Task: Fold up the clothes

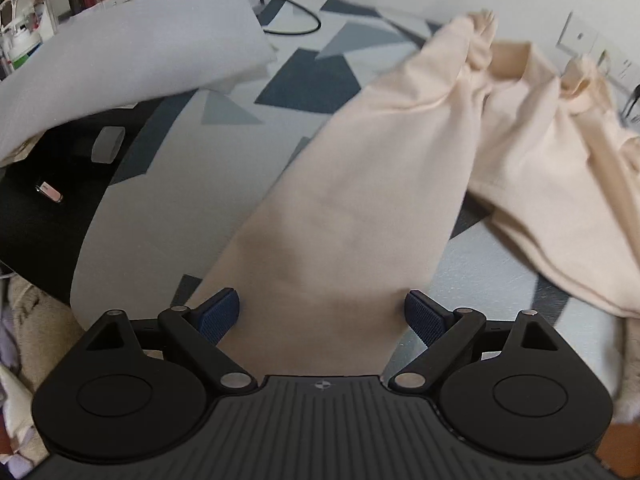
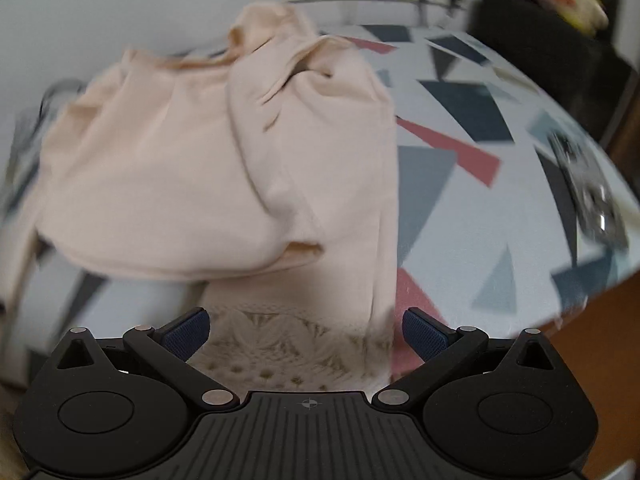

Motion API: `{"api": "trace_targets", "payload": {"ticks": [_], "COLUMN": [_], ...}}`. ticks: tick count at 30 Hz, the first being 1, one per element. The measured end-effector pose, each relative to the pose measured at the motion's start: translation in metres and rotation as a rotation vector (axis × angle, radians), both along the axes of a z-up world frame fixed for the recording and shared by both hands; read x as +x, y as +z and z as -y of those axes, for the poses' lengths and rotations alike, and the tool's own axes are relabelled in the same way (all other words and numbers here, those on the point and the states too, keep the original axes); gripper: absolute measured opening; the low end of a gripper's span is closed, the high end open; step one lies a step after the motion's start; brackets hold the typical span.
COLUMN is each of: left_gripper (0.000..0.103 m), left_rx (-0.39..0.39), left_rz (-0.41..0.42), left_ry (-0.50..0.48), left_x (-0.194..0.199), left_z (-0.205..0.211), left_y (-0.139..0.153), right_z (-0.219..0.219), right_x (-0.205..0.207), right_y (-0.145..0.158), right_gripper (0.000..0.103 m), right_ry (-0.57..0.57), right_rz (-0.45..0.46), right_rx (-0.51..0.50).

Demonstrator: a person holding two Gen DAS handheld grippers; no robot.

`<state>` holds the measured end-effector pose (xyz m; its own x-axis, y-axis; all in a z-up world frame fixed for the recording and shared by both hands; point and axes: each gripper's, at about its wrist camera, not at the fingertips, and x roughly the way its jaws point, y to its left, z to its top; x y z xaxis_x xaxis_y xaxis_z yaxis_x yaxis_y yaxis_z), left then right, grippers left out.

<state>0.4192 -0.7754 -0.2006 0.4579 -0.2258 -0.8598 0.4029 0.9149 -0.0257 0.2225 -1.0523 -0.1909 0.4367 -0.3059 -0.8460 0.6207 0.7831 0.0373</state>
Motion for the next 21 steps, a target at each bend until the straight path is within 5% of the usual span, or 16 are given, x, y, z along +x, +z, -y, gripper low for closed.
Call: {"api": "trace_targets", "payload": {"ticks": [8,12,14,16,19,21], "left_gripper": [0.097,0.096,0.086,0.064,0.028,0.018], "left_rx": [0.050,0.068,0.061,0.058,0.072,0.062], "left_rz": [0.003,-0.015,-0.018,-0.018,-0.013,-0.020], "left_ry": [0.056,0.054,0.053,0.038,0.025,0.044], "left_x": [0.004,0.008,0.009,0.010,0.014,0.017], "left_z": [0.011,0.014,0.014,0.015,0.017,0.014], "left_y": [-0.002,-0.001,0.001,0.005,0.010,0.012], "right_z": [0.020,0.026,0.028,0.034,0.050,0.065], "right_x": [0.002,-0.007,-0.011,-0.016,-0.029,-0.039], "right_y": [-0.017,-0.015,-0.012,-0.009,-0.007,-0.009], "right_gripper": [0.101,0.091,0.069,0.057,0.025,0.010], "right_ry": [0.097,0.118,0.127,0.130,0.095,0.049], "right_rz": [-0.022,0.003,0.017,0.032,0.052,0.085], "right_rx": [0.088,0.076,0.054,0.052,0.064,0.106]}}
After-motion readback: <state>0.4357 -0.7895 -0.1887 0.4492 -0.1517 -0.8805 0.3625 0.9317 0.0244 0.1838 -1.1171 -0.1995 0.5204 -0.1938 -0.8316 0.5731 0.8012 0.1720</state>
